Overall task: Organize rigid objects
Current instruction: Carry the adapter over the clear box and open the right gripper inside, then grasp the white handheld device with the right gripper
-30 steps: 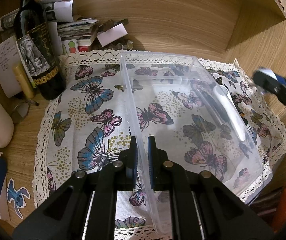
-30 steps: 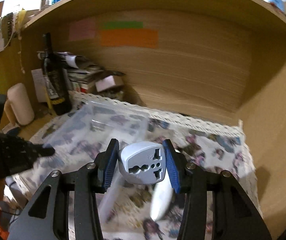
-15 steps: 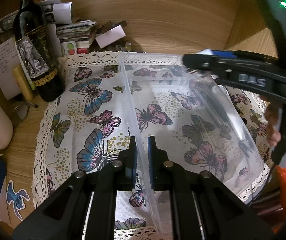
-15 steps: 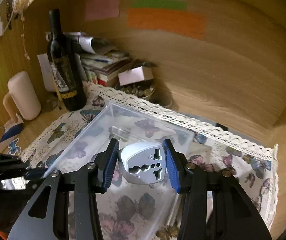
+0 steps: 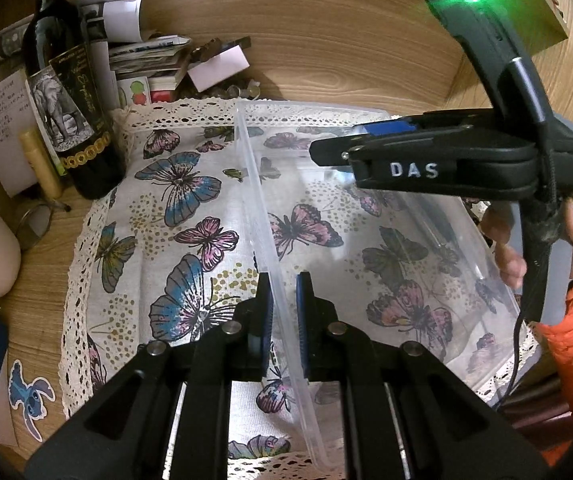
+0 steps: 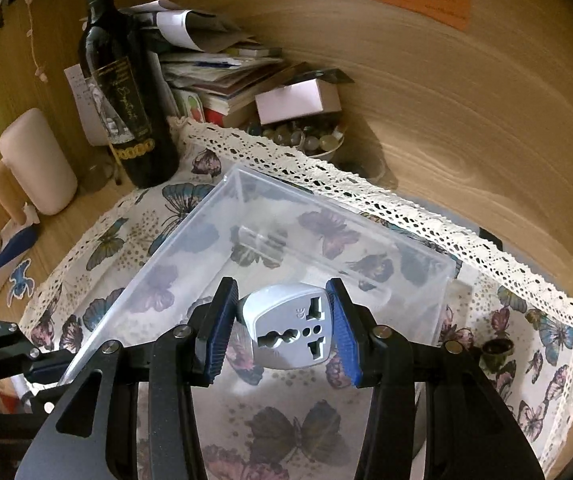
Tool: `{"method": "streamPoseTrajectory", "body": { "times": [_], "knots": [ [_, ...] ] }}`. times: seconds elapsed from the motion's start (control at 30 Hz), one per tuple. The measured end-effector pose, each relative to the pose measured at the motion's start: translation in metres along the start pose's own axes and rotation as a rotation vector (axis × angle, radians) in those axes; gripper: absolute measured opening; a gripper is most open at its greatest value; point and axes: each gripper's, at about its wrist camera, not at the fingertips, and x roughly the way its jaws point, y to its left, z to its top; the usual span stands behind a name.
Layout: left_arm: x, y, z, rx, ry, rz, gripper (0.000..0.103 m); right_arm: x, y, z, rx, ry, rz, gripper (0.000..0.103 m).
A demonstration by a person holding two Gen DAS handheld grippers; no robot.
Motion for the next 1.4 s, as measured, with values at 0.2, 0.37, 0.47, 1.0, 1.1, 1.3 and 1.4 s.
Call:
{"method": "streamPoseTrajectory", "body": {
  "times": [0.2,0.37,0.47,1.0,1.1,1.3,1.4],
  "knots": [
    [-0.001,0.0,0.0,0.005,0.003,0.003,0.01,-0.018,-0.003,-0.002,0.013,-0.045,-0.01,0.047],
    [0.0,-0.001,0.001,0.009,0.006,0.014,0.01,-0.047,-0.009,-0.01,0.018,-0.122,-0.068,0.058],
    [0.001,-0.002,0.002,0.011,0.007,0.021,0.01,-0.067,-0.016,-0.017,0.032,-0.165,-0.107,0.061],
    [0.001,-0.005,0.002,0.013,0.011,0.031,0.01,-0.118,-0.061,-0.087,0.144,-0.206,-0.292,0.069],
    [0.001,-0.005,0.002,0.014,0.013,0.033,0.01,-0.113,-0.067,-0.105,0.172,-0.176,-0.309,0.069],
    [0.002,-0.007,0.002,0.016,0.012,0.041,0.01,-0.091,-0.072,-0.128,0.224,-0.111,-0.254,0.065],
    [0.002,-0.007,0.002,0.017,0.012,0.04,0.01,-0.078,-0.076,-0.13,0.24,-0.078,-0.218,0.048]
  ]
}}
